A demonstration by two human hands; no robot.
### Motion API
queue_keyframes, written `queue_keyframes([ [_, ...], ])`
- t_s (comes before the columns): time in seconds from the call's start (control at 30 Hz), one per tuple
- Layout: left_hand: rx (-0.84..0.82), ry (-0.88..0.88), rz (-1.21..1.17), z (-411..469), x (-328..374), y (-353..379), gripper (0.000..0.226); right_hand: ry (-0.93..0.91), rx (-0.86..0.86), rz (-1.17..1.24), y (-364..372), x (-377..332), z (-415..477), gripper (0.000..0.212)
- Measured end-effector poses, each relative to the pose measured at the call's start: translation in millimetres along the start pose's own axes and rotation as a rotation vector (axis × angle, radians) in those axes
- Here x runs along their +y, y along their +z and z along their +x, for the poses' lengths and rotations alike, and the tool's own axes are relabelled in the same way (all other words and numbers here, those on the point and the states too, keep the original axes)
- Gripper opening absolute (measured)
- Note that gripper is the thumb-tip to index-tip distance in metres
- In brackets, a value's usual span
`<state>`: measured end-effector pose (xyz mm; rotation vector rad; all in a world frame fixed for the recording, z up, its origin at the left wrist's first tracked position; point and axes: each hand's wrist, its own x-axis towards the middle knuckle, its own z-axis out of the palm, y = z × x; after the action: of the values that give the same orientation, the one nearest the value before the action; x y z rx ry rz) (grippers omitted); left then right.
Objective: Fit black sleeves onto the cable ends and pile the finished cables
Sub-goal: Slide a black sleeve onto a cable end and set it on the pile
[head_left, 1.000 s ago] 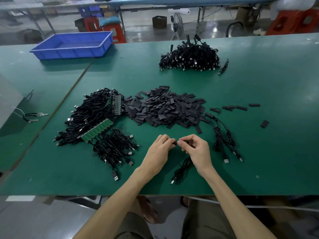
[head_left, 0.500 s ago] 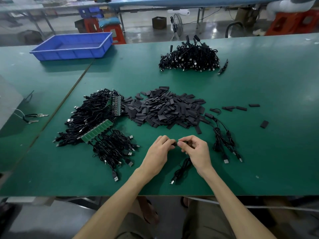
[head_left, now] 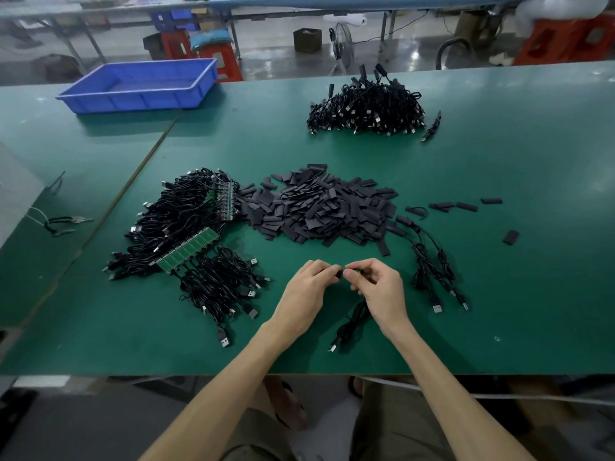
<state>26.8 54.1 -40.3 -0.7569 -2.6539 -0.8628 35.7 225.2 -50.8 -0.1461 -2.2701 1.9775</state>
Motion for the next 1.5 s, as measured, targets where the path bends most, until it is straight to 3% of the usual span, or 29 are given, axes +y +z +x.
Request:
queue_keyframes([
  [0.57,0.013,-0.005,0.066,0.1,1.0,-0.7,0.019,-0.005,-0.005,-0.012,-0.4,-0.3,-1.0,0.007],
  [0.93,-0.032,0.003,0.084,-0.7,-2.7,4.1,0.024,-0.003,-0.074,0.037,-1.3,-2.9,-1.6,0.008],
  [1.17,-0.06,-0.168,0.032,-0.3,-0.4,2.8,0.018,-0.042,-0.115,-0.041,1.6,-5.8,-3.9,0.007],
  [1.3,0.015,-0.36,-0.159,3.8,-6.7,2.3,0.024,-0.036,-0.138,-0.038,1.8,-6.9,-3.3,0.017],
  [1.5,0.025,-0.36,-0.231,5.9,-7.9,2.0,0.034,-0.047,-0.122,-0.021,1.3,-6.5,-4.0,0.021],
])
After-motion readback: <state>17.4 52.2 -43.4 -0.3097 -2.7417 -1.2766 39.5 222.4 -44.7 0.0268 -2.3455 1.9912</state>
